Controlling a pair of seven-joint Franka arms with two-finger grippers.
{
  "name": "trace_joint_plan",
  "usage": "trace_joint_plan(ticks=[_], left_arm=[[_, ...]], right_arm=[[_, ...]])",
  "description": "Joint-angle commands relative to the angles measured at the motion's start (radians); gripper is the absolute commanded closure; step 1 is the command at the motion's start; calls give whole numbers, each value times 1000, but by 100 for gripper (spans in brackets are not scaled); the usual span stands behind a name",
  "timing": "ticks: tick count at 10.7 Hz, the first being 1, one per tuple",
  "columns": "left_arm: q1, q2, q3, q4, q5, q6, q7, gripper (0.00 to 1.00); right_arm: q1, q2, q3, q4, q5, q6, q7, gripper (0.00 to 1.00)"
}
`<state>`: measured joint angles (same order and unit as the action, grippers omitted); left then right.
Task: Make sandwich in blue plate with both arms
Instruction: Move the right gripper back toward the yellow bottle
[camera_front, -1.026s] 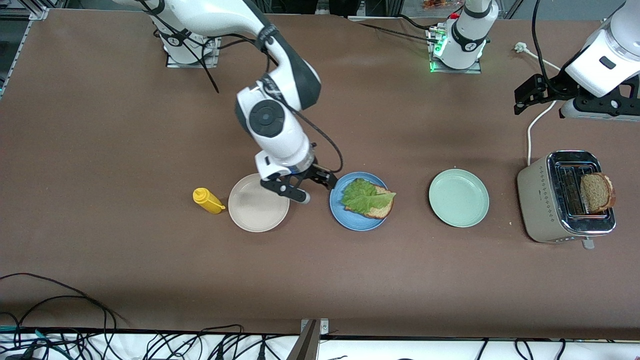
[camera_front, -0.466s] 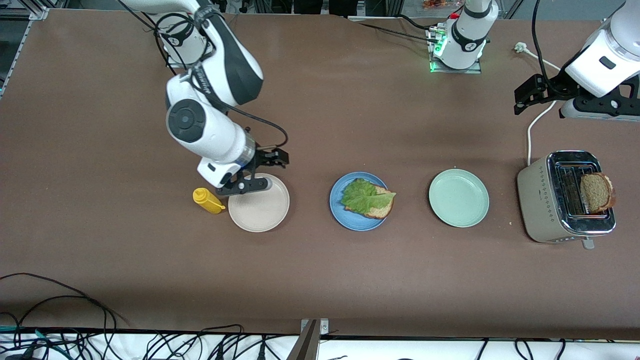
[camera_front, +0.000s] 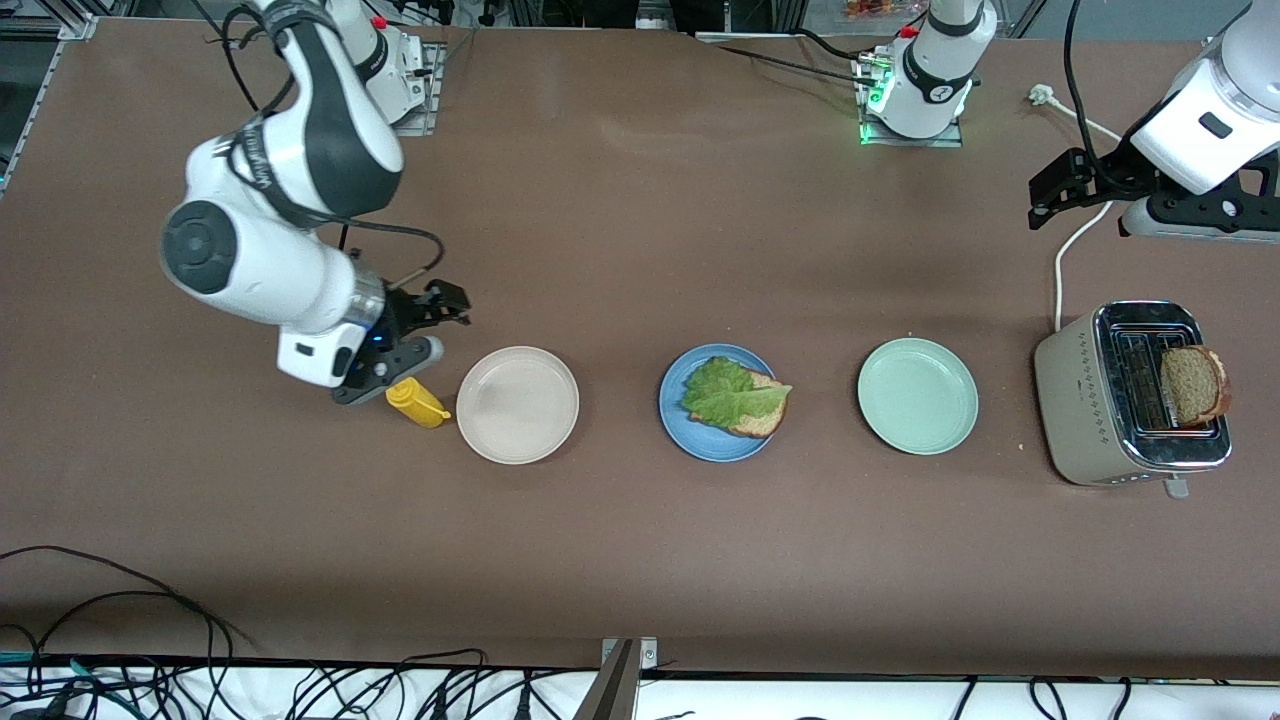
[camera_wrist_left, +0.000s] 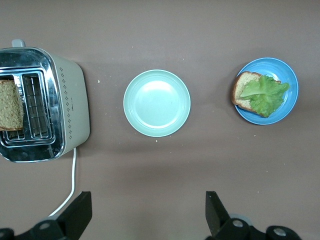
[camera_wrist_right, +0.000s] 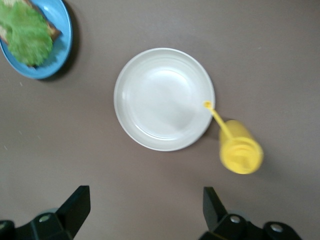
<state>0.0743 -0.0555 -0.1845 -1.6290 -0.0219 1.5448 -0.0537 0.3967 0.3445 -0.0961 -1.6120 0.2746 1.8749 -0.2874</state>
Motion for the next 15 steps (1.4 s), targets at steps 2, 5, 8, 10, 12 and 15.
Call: trace_joint_plan(ticks=[2,5,8,10,12,15], left_arm=[[4,12,-1,28,-12,-17,3,0],[5,12,-1,28,-12,-17,3,0],[4,12,-1,28,-12,-17,3,0],[4,12,-1,28,-12,-17,3,0],[4,12,-1,28,-12,-17,3,0],[4,12,-1,28,-12,-17,3,0]], right_arm=[[-117,-64,29,-94,-32,10,-324,0],[-176,-73,29,-137,-28,45,-591,0],[-214,-58,29,-144,-8,64,-818,0],[-237,-30,32,-144,15,72,-996,0],[-306,33,42,-144,154,76,-1210,0],[-381,117,49,-143,262,66,-1451,0]])
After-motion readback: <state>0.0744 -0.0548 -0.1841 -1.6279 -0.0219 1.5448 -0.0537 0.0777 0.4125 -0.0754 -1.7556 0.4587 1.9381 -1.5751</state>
